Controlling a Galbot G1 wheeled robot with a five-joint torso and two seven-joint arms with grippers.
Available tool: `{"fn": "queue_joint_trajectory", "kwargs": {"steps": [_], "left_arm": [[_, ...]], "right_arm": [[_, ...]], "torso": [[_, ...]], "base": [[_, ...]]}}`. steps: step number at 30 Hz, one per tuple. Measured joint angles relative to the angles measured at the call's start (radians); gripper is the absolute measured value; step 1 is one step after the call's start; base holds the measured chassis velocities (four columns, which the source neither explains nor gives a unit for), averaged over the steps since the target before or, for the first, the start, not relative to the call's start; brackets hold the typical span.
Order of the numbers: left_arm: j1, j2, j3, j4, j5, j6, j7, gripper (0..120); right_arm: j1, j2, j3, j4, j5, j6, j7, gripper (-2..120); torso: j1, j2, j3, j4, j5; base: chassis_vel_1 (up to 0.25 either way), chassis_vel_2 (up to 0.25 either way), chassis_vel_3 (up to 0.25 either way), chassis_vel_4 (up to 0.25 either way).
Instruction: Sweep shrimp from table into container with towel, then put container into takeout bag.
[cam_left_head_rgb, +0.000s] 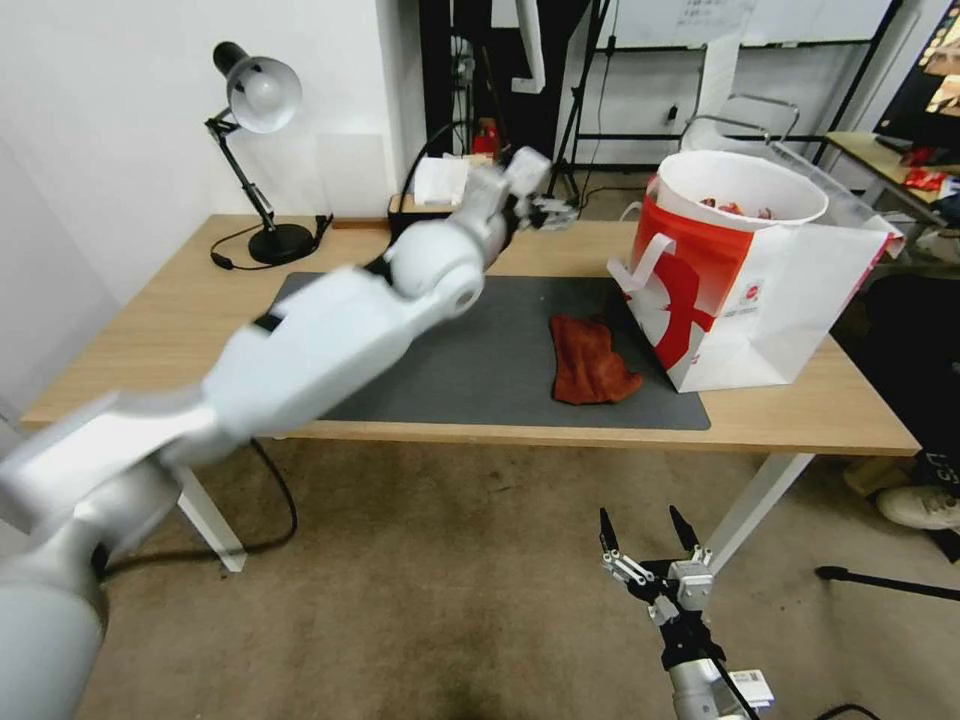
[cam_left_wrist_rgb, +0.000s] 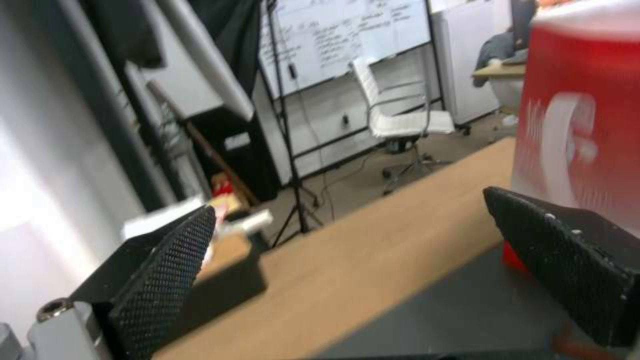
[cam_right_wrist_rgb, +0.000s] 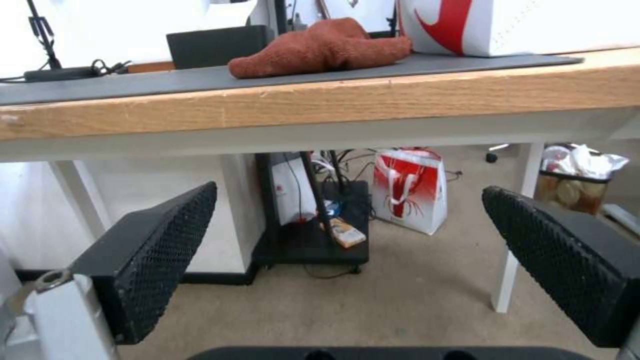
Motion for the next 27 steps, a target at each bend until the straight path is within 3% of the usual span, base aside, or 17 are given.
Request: {"fn": "queue_joint_trajectory", "kwargs": {"steps": [3,6,7,9,10,13,14,16,17,18,20,21,24,26,27], "left_arm": [[0.050,0.026,-0.031,-0.042,0.009,-0.011,0.001,100],[0.239,0.119,-0.167,-0.181,0.098,-0.059,0.022,100],[0.239,0.119,-0.167,-0.181,0.098,-0.059,0.022,100],[0.406,0.184,-0.276,-0.261,0.162,-0.082,0.046,100],[0.406,0.184,-0.276,-0.261,0.162,-0.082,0.046,100],[0.557,0.213,-0.391,-0.319,0.218,-0.093,0.077,100],[0.557,0.213,-0.391,-0.319,0.218,-0.093,0.077,100],[0.672,0.207,-0.481,-0.359,0.264,-0.110,0.088,100],[0.712,0.201,-0.507,-0.368,0.286,-0.121,0.093,100],[0.712,0.201,-0.507,-0.368,0.286,-0.121,0.093,100],[0.876,0.161,-0.594,-0.394,0.373,-0.165,0.105,100],[0.876,0.161,-0.594,-0.394,0.373,-0.165,0.105,100],[1.069,0.076,-0.700,-0.414,0.462,-0.235,0.141,100],[1.092,0.066,-0.712,-0.415,0.471,-0.244,0.145,100],[1.182,0.027,-0.760,-0.417,0.511,-0.286,0.164,100]], "right_arm": [[0.003,-0.003,-0.001,0.000,0.003,-0.002,0.001,100],[-0.009,-0.002,0.006,0.008,0.005,-0.002,0.001,100],[-0.009,-0.002,0.006,0.008,0.005,-0.002,0.001,100],[-0.028,0.003,0.020,0.026,-0.004,0.002,-0.001,100],[-0.028,0.003,0.020,0.026,-0.004,0.002,-0.001,100],[-0.039,0.004,0.028,0.047,-0.017,0.006,-0.004,100],[-0.039,0.004,0.028,0.047,-0.017,0.006,-0.004,100],[-0.039,0.005,0.033,0.060,-0.022,0.009,-0.007,100],[-0.038,0.005,0.034,0.063,-0.022,0.010,-0.008,100],[-0.038,0.005,0.034,0.063,-0.022,0.010,-0.008,100],[-0.037,0.005,0.041,0.077,-0.022,0.013,-0.016,100],[-0.037,0.005,0.041,0.077,-0.022,0.013,-0.016,100],[-0.037,0.004,0.045,0.097,-0.021,0.016,-0.023,100],[-0.037,0.004,0.046,0.100,-0.020,0.016,-0.024,100],[-0.036,0.004,0.052,0.107,-0.019,0.018,-0.026,100]], "torso": [[0.000,0.000,0.000,0.0001,0.0000],[0.000,0.000,0.000,-0.0003,0.0001],[0.000,0.000,0.000,-0.0003,0.0001],[0.000,0.000,0.000,0.0000,-0.0002],[0.000,0.000,0.000,0.0000,-0.0002],[0.000,0.000,0.000,0.0002,-0.0002],[0.000,0.000,0.000,0.0002,-0.0002],[0.000,0.000,0.000,-0.0006,0.0004],[0.000,0.000,0.000,-0.0007,0.0004],[0.000,0.000,0.000,-0.0007,0.0004],[0.000,0.000,0.000,-0.0005,0.0003],[0.000,0.000,0.000,-0.0005,0.0003],[0.000,0.000,0.000,0.0000,0.0003],[0.000,0.000,0.000,-0.0003,0.0003],[0.000,0.000,0.000,-0.0004,0.0001]], "base": [[0.000,0.000,0.000,0.000],[0.000,0.000,0.000,0.000],[0.000,0.000,0.000,0.000],[0.000,0.000,0.000,0.000],[0.000,0.000,0.000,0.000],[0.000,0.000,0.000,0.000],[0.000,0.000,0.000,0.000],[0.000,0.000,0.000,0.000],[0.000,0.000,0.000,0.000],[0.000,0.000,0.000,0.000],[0.000,0.000,0.000,0.000],[0.000,0.000,0.000,0.000],[0.000,0.000,0.000,0.000],[0.000,0.000,0.000,0.000],[0.000,0.000,0.000,0.000]]}}
